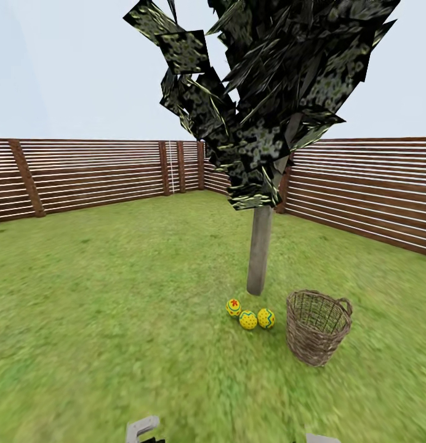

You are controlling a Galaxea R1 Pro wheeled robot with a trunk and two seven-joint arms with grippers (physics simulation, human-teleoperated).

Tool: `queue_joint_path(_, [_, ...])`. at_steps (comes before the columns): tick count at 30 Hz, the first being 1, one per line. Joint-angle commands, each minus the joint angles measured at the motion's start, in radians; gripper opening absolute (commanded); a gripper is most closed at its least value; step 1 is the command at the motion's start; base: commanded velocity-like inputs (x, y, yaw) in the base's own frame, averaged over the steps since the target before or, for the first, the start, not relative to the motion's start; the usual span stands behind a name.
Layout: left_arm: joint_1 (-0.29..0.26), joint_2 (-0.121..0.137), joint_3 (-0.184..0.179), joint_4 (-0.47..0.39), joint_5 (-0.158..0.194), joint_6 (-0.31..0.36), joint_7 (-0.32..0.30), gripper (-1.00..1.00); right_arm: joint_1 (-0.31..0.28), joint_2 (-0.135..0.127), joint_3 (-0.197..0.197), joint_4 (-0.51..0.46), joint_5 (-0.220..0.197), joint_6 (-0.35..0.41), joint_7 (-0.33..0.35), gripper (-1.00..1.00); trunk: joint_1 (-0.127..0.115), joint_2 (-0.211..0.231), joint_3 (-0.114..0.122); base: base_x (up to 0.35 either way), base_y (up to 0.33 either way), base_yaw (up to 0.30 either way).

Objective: Take the three Easter eggs out of the wicker basket on the lawn in the garden, then place them on the lawn next to a single tree (choose any tree) so that all three eggs are next to the same tree and none are left in the basket.

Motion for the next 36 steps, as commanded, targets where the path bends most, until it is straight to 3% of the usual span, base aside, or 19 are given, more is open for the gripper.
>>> queue_joint_path(1, [0.000, -0.001, -0.008, 0.002, 0.010, -0.002, -0.004, 1.00, 0.001, 0.001, 0.009, 0.002, -0.009, -0.005, -0.001, 1.00, 0.000, -0.001, -0.001, 0.000, 0.000, 0.000])
queue_joint_path(14, [0.005, -0.004, -0.007, 0.002, 0.010, -0.002, 0.002, 1.00, 0.010, -0.015, 0.007, 0.000, -0.007, -0.006, -0.001, 1.00, 0.000, -0.001, -0.001, 0.000, 0.000, 0.000])
queue_joint_path(36, [0.005, -0.004, -0.007, 0.002, 0.010, -0.002, 0.002, 1.00, 0.010, -0.017, 0.008, 0.000, -0.007, -0.006, -0.001, 1.00, 0.000, -0.001, -0.001, 0.000, 0.000, 0.000])
